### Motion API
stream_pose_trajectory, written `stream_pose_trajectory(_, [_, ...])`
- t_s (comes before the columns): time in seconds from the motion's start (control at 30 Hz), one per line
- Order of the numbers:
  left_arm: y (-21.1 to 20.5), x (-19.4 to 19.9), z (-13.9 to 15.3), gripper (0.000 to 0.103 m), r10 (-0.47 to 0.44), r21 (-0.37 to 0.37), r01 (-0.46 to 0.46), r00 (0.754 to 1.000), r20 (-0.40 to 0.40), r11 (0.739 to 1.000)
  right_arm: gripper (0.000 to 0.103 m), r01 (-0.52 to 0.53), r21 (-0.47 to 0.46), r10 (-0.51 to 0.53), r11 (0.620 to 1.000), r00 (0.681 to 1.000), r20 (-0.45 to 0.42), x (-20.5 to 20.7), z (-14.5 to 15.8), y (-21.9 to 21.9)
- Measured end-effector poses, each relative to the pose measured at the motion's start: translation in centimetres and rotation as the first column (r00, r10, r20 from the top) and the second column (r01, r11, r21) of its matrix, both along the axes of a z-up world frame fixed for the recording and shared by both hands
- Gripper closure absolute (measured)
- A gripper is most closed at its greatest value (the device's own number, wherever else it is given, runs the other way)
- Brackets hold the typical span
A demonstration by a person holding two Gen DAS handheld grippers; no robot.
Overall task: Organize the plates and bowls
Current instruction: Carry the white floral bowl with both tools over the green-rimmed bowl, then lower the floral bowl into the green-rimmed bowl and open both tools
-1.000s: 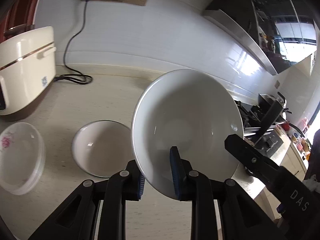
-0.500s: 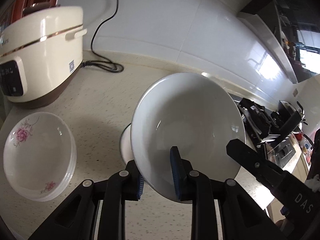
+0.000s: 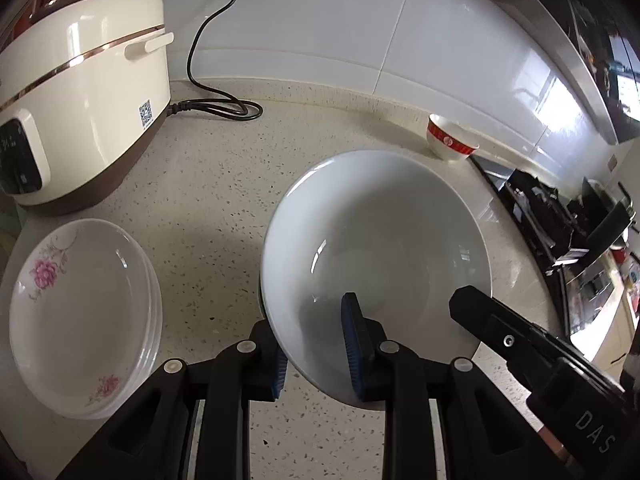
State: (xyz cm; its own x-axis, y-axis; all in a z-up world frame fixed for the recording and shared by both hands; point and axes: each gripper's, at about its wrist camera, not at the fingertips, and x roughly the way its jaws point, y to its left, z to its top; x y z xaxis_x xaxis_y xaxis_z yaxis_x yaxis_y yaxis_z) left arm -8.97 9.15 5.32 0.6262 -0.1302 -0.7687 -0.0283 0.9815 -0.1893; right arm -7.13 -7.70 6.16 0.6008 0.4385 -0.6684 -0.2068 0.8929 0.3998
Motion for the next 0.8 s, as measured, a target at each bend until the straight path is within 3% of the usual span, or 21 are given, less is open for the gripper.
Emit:
stream_pose_trajectory(0.33, [-0.6, 0.8, -0.5, 0.074, -0.003, 0.074, 0.005, 1.0, -0.03, 0.997, 0.086, 0.0, -0.039, -0.002, 0.999, 1.0, -0.032, 0.7, -1.2, 0.2])
stream_pose_trajectory(0.57, [-0.3, 0.9, -0.5, 0.074, -0.003, 0.074, 0.005, 0.999, -0.032, 0.997, 0.085, 0.003, -0.045, -0.004, 0.999, 1.0, -0.028, 1.0, -1.1, 0.1])
stream_pose_trajectory(0.63, [-0.3, 0.9, -0.4, 0.073, 0.001, 0.082, 0.002, 1.0, -0.03, 0.997, 0.081, 0.007, -0.043, -0.008, 0.999, 1.0, -0.019, 1.0, -0.9, 0.0])
stream_pose_trajectory(0.7, [-0.3, 0.8, -0.2, 0.072, 0.005, 0.086, -0.003, 1.0, -0.025, 0.996, 0.067, 0.013, -0.045, -0.013, 0.999, 1.0, 0.0, 0.9, -0.4, 0.0])
stream_pose_trajectory(0.8, [-0.3, 0.9, -0.2, 0.067, 0.001, 0.082, 0.002, 1.0, -0.027, 0.997, 0.063, 0.016, -0.044, -0.016, 0.999, 1.0, 0.017, 0.8, -0.1, -0.1])
